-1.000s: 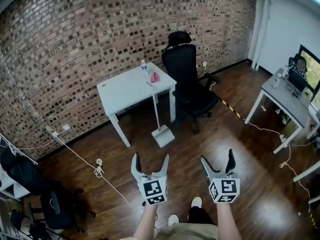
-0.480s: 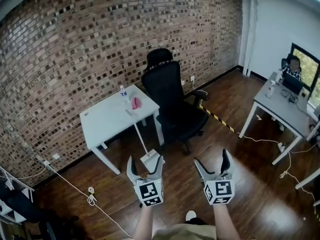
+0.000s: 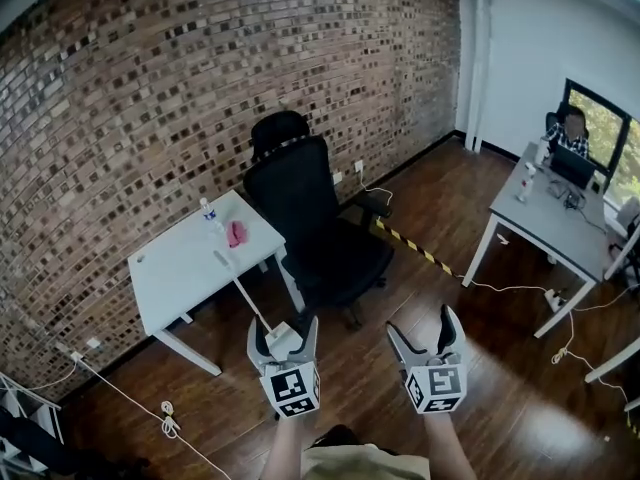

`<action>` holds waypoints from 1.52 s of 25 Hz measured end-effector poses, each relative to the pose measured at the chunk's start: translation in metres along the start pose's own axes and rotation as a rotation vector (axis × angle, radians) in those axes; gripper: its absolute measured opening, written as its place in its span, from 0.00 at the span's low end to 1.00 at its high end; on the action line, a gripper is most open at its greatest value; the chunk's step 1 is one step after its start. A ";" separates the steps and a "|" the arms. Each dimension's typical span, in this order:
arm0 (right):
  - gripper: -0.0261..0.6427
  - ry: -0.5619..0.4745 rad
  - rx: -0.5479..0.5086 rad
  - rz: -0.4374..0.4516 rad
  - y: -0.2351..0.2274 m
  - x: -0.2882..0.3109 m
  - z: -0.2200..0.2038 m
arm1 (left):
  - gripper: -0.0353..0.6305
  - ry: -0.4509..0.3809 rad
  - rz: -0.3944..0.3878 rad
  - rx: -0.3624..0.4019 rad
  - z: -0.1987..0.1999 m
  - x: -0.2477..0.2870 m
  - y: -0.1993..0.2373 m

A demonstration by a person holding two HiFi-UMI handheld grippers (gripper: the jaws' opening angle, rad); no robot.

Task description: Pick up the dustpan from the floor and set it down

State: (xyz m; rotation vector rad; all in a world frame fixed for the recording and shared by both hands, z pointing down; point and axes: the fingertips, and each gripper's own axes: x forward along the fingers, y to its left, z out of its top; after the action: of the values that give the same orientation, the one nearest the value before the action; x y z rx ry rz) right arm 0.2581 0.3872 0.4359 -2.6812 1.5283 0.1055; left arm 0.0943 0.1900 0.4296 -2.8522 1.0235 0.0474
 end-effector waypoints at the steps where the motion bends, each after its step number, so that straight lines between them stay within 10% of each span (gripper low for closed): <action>1: 0.79 -0.001 0.000 0.003 -0.003 0.008 0.000 | 0.73 0.002 -0.002 0.003 -0.001 0.010 -0.002; 14: 0.78 0.016 0.000 -0.008 -0.043 0.170 -0.025 | 0.73 -0.004 -0.028 0.009 -0.017 0.175 0.011; 25: 0.76 0.013 0.017 0.231 0.059 0.372 -0.010 | 0.73 0.045 0.198 0.013 -0.013 0.268 0.165; 38: 0.76 0.062 0.075 0.581 0.214 0.456 -0.038 | 0.72 0.128 0.499 -0.032 -0.044 0.230 0.295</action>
State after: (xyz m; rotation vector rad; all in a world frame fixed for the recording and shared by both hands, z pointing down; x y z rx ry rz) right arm 0.3069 -0.1160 0.4320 -2.1204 2.2287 -0.0139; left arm 0.0839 -0.1868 0.4306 -2.5765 1.7484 -0.0795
